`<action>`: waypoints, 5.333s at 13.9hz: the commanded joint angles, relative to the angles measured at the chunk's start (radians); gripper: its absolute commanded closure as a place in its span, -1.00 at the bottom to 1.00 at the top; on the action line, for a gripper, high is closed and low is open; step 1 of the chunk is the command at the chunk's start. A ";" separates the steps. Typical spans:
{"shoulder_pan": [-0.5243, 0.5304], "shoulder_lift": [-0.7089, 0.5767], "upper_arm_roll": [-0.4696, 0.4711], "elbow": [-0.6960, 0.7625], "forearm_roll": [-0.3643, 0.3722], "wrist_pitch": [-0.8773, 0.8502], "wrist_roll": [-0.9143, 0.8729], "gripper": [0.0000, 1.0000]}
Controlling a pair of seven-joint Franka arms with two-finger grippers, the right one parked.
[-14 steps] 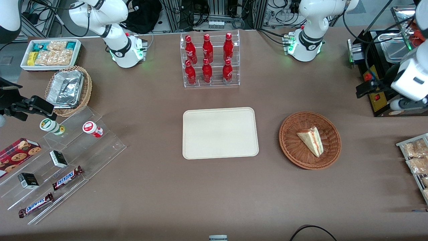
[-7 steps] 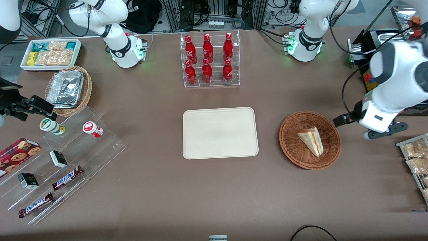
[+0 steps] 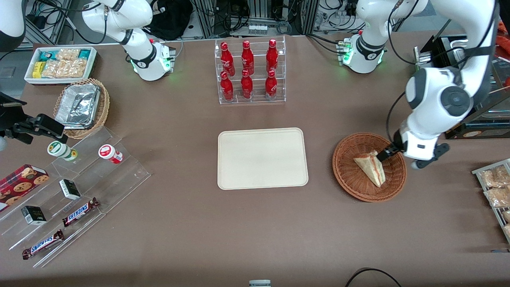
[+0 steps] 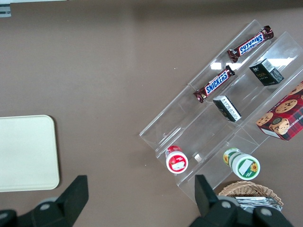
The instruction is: Place sandwich from basket to tray
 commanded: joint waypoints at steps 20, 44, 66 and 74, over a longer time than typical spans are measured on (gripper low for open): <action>-0.069 0.055 -0.028 0.182 -0.002 -0.188 -0.029 0.77; -0.712 0.571 -0.030 0.565 0.155 -0.034 -0.281 0.76; -0.283 -0.023 -0.030 0.557 0.094 -0.687 -0.084 -1.00; 0.024 -0.195 -0.028 0.551 0.008 -0.884 0.411 -1.00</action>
